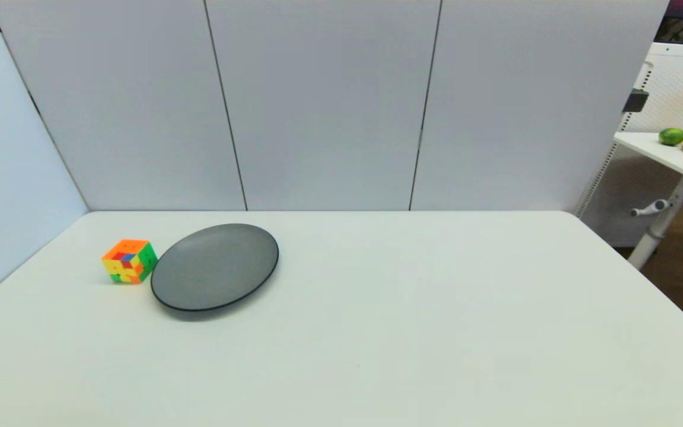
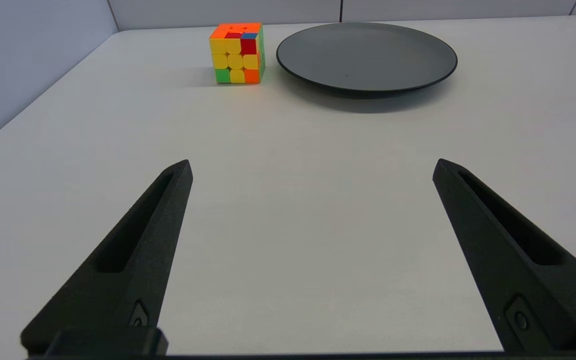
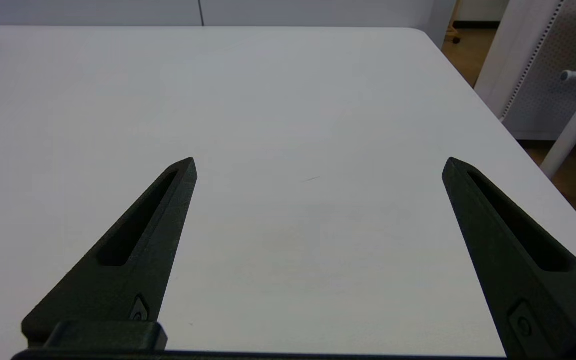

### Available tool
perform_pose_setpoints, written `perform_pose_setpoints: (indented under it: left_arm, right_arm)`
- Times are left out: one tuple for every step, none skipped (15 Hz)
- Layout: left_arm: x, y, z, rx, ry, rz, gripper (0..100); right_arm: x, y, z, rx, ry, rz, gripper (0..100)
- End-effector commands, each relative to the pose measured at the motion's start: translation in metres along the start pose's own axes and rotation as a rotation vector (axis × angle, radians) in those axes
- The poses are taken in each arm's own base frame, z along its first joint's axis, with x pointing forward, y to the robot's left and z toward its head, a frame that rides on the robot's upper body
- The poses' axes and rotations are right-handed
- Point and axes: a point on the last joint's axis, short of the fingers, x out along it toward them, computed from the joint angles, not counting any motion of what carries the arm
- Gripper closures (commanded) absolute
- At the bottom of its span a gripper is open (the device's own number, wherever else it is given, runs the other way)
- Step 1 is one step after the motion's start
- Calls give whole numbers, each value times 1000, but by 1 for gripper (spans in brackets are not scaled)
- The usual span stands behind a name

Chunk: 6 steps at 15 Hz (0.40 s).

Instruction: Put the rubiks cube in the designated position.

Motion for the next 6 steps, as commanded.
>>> perform_pose_setpoints:
  left_arm:
    - [0, 0, 0, 0, 3, -1, 0]
    - [0, 0, 0, 0, 5, -1, 0]
    - [0, 0, 0, 0, 3, -1, 0]
    - [0, 0, 0, 0, 5, 0, 0]
    - [0, 0, 0, 0, 5, -1, 0]
    - [0, 0, 0, 0, 5, -1, 0]
  right_arm:
    - [0, 0, 0, 3, 1, -2, 0]
    - [0, 0, 0, 3, 1, 0, 0]
    - [0, 0, 0, 1, 1, 0, 0]
    - [0, 0, 0, 1, 1, 0, 0]
    - [0, 0, 0, 1, 1, 0, 0]
    - [0, 0, 0, 1, 1, 0, 0]
